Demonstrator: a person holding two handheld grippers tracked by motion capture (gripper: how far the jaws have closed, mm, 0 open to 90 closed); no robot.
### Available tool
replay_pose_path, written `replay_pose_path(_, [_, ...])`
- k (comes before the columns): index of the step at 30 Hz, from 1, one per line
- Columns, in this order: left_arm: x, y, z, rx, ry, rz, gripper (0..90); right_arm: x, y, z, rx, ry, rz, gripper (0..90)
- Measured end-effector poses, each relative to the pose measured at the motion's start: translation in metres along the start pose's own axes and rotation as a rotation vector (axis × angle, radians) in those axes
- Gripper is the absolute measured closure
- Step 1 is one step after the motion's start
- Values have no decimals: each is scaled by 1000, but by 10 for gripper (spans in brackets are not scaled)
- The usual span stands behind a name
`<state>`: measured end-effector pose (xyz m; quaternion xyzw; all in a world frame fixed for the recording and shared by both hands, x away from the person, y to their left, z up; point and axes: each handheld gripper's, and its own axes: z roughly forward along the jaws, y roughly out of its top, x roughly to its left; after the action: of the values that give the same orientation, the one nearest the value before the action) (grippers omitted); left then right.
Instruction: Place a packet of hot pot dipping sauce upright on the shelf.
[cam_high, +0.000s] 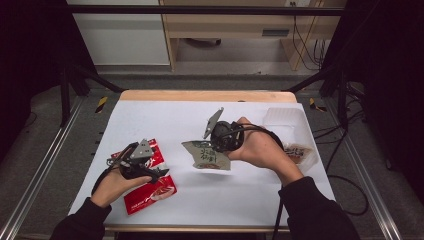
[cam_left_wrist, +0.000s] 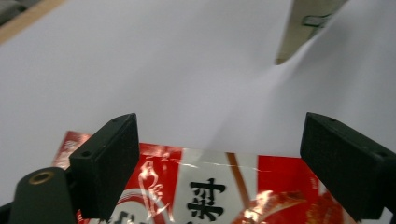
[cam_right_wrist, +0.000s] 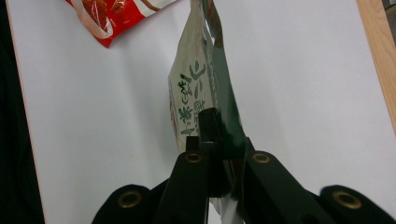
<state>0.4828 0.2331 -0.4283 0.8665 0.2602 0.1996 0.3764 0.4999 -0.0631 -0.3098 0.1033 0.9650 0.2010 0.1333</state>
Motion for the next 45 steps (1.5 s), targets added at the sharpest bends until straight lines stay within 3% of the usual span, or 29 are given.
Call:
replay_pose_path(2, [0,-3,-1,-5,-11,-37,112,-2,-2,-3,-3,3,7,900])
replay_pose_path(5, [-2,-7,-7,-25,23,-35,104,-5,-4,-8,-8,3,8,900])
replay_pose_path(7, [-4,-10,-9,-28,15,-49,95,-6,-5,-11,-6,-1,0,900])
replay_pose_path(9, [-5,-13,-11,-24,45,-45,95,-8,-7,-14,-8,-3,1,900])
replay_pose_path(13, [-3,-18,-11,-26,70,-80,113,-12,-9,-18,-7,-13,7,900])
replay_pose_path(14, [-2,-20,-12,-51,82,-111,114,-15,-10,-22,-9,-18,9,900])
replay_pose_path(20, [7,-29,-16,-50,85,-142,106,-24,-15,-35,-17,-39,34,900])
replay_pose_path(27, [19,-38,-23,-57,120,-181,106,-31,-20,-49,-24,-63,50,900])
replay_pose_path(32, [24,-43,-20,-39,115,-197,106,-39,-24,-58,-31,-84,59,900])
replay_pose_path(45, [24,-43,-19,-33,112,-194,102,-62,-42,-89,-72,-155,90,900])
